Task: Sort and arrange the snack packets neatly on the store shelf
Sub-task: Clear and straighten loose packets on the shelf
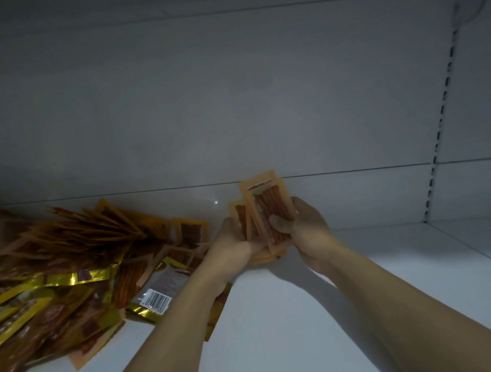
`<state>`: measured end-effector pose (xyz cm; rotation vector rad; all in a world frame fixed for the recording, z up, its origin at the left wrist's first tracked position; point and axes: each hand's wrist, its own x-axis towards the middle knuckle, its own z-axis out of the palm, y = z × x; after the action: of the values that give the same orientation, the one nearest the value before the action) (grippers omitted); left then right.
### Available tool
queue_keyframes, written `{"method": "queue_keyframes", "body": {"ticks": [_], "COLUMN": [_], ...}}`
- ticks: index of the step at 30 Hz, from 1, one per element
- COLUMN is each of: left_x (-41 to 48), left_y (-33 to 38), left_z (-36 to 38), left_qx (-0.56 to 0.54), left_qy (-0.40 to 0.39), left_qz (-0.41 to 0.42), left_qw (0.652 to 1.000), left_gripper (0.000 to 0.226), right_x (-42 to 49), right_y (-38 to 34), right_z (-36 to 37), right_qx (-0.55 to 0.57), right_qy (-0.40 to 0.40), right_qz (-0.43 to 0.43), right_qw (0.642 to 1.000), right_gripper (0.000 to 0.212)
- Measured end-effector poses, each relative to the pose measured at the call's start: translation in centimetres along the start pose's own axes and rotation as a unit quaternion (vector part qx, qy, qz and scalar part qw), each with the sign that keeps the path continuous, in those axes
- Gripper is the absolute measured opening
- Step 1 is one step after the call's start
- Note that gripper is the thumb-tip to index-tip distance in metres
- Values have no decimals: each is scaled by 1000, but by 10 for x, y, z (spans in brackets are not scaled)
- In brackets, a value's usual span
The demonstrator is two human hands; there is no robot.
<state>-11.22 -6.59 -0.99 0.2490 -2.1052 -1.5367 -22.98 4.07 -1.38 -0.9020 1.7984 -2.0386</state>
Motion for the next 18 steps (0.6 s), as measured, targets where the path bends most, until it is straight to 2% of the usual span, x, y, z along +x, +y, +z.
{"method": "queue_keyframes", "body": {"ticks": [1, 5, 8, 11, 14, 18], "left_x": [-2, -2, -1, -1, -2, 0], "left_y": [0, -5, -4, -2, 1, 1], "left_z": [1, 3, 5, -1, -3, 1], "left_qx": [-11, -24, -41, -61, -80, -122], "left_qy": [-2, 77, 125, 128, 124, 136], "left_qz": [10, -10, -11, -17, -18, -17], "left_qw": [1000, 997, 991, 990, 989, 983], "left_gripper": [19, 29, 26, 28, 30, 21], "right_x": [-1, -4, -5, -3, 2, 6], "right_y": [0, 3, 8, 7, 6, 6], "right_z": [1, 5, 6, 3, -4, -11], "right_qx": [-6, -18, -101, -171, -153, -137], "right_qy": [2, 20, 32, 45, 47, 53], "right_qz": [-11, -40, -64, -72, -57, -47], "right_qw": [1000, 999, 992, 982, 985, 988], "right_gripper": [20, 29, 28, 18, 13, 11]}}
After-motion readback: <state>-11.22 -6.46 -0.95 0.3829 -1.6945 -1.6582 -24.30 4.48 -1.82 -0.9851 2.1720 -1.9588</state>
